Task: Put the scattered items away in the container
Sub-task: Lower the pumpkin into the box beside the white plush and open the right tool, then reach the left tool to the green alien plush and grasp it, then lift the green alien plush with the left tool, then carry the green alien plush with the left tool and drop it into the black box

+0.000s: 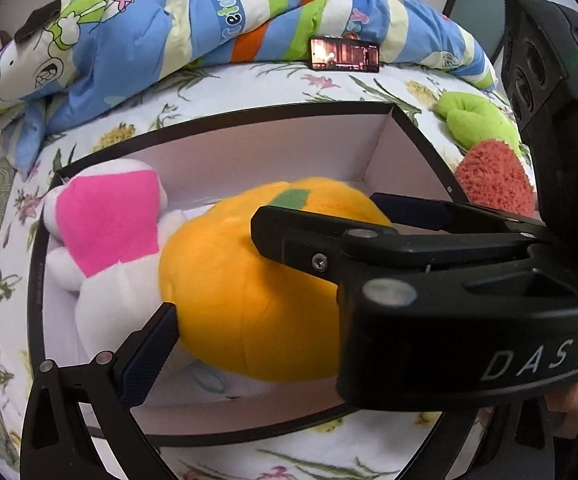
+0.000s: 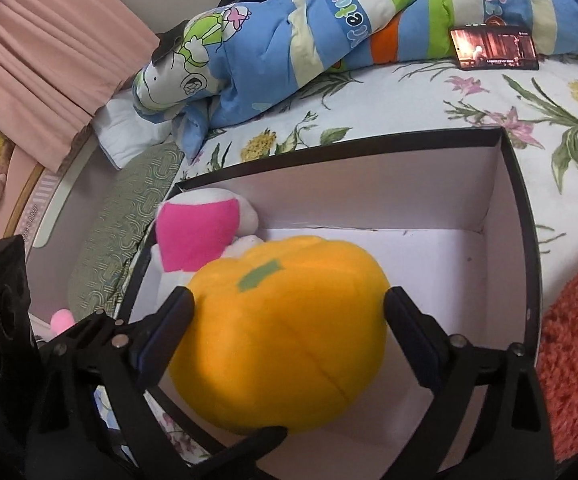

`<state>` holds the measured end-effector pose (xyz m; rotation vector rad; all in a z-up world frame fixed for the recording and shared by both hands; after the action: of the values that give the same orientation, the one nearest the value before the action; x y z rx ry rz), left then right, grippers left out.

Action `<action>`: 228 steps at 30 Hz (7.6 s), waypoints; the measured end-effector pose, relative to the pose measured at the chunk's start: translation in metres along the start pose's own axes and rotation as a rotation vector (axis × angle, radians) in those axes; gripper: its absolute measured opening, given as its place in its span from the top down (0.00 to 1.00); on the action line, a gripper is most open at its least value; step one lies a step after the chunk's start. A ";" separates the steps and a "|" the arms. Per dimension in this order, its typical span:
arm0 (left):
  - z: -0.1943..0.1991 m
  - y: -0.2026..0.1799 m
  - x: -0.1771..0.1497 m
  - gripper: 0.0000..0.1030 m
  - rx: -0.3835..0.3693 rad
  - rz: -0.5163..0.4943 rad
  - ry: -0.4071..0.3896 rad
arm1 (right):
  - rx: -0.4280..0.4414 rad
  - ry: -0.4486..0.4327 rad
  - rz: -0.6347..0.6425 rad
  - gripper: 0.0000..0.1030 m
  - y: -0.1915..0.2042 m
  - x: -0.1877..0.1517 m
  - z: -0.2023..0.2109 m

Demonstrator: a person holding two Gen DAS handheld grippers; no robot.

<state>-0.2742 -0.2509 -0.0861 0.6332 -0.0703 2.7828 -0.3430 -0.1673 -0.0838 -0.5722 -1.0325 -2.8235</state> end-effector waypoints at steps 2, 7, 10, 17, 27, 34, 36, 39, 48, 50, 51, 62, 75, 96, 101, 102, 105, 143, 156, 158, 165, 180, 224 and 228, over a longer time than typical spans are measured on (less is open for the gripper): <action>0.004 0.003 -0.002 0.00 0.014 0.016 -0.003 | 0.003 -0.013 0.006 0.06 0.002 -0.002 0.005; 0.024 0.005 -0.010 0.00 0.017 0.032 -0.015 | 0.039 -0.045 0.001 0.06 0.010 -0.005 0.027; 0.042 0.001 -0.015 0.00 0.029 0.037 -0.030 | 0.066 -0.062 -0.024 0.06 0.014 -0.006 0.044; 0.091 -0.021 -0.021 0.00 0.017 0.055 -0.081 | 0.070 -0.078 0.048 0.04 0.029 -0.026 0.095; 0.133 -0.077 -0.010 0.00 -0.017 0.015 -0.111 | 0.057 -0.173 -0.001 0.03 -0.029 -0.045 0.199; 0.145 -0.132 0.020 0.00 -0.052 -0.035 -0.125 | 0.051 -0.260 -0.145 0.01 -0.109 -0.041 0.279; 0.145 -0.148 0.030 0.00 -0.063 -0.051 -0.131 | 0.042 -0.286 -0.147 0.01 -0.123 -0.042 0.299; 0.141 -0.173 0.049 0.00 -0.115 -0.056 -0.140 | 0.041 -0.310 -0.163 0.01 -0.144 -0.042 0.322; 0.082 -0.240 0.102 0.00 -0.222 -0.055 -0.069 | 0.029 -0.335 -0.233 0.01 -0.231 -0.035 0.353; 0.061 -0.253 0.115 0.00 -0.232 -0.060 -0.041 | 0.029 -0.330 -0.250 0.01 -0.251 -0.031 0.353; 0.052 -0.258 0.122 0.00 -0.240 -0.061 -0.031 | 0.033 -0.329 -0.263 0.01 -0.262 -0.029 0.352; -0.035 -0.281 0.232 0.00 -0.313 0.080 -0.006 | 0.118 -0.336 -0.285 0.05 -0.355 0.019 0.311; -0.180 -0.206 0.295 0.00 -0.512 0.477 0.017 | 0.329 -0.384 -0.410 0.09 -0.434 0.155 0.222; -0.243 -0.234 0.297 0.00 -0.624 0.399 -0.023 | 0.221 -0.401 -0.357 0.16 -0.445 0.159 0.164; -0.240 -0.240 0.296 0.00 -0.552 0.338 -0.057 | 0.125 -0.422 -0.324 0.23 -0.438 0.155 0.160; -0.240 -0.239 0.295 0.00 -0.558 0.342 -0.064 | 0.112 -0.427 -0.319 0.23 -0.437 0.154 0.159; -0.236 -0.238 0.293 0.00 -0.568 0.345 -0.092 | 0.105 -0.436 -0.308 0.25 -0.434 0.153 0.160; -0.235 -0.269 0.284 0.00 -0.759 0.259 -0.080 | 0.203 -0.450 -0.296 0.24 -0.432 0.129 0.163; -0.226 -0.263 0.280 0.00 -0.794 0.257 -0.122 | 0.157 -0.447 -0.241 0.23 -0.419 0.126 0.159; -0.218 -0.264 0.281 0.01 -0.817 0.243 -0.155 | 0.145 -0.454 -0.220 0.26 -0.409 0.123 0.164; -0.154 -0.269 0.282 0.02 -0.779 0.152 -0.296 | 0.122 -0.510 -0.128 0.29 -0.372 0.109 0.201; 0.026 -0.255 0.288 0.02 -0.732 0.047 -0.439 | 0.019 -0.530 0.076 0.29 -0.243 0.115 0.320; 0.005 0.037 0.061 0.02 -0.195 0.420 -0.205 | -0.052 -0.094 0.123 0.11 -0.022 0.011 0.058; 0.015 0.045 0.058 0.02 -0.182 0.442 -0.241 | -0.017 -0.042 0.125 0.06 -0.015 0.010 0.044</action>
<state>-0.3303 -0.2800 -0.0469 1.0053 -0.5710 3.0410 -0.3413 -0.1273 -0.0582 -0.6753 -0.9448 -2.7259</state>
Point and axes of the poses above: each gripper's, at about its wrist camera, not at the fingertips, and z roughly against the way its jaws point, y to its left, x to its top, the point moved 4 cm from there along -z, roughly the way its jaws point, and after that the axes turned 12 degrees about -z, right-handed, at the moved point
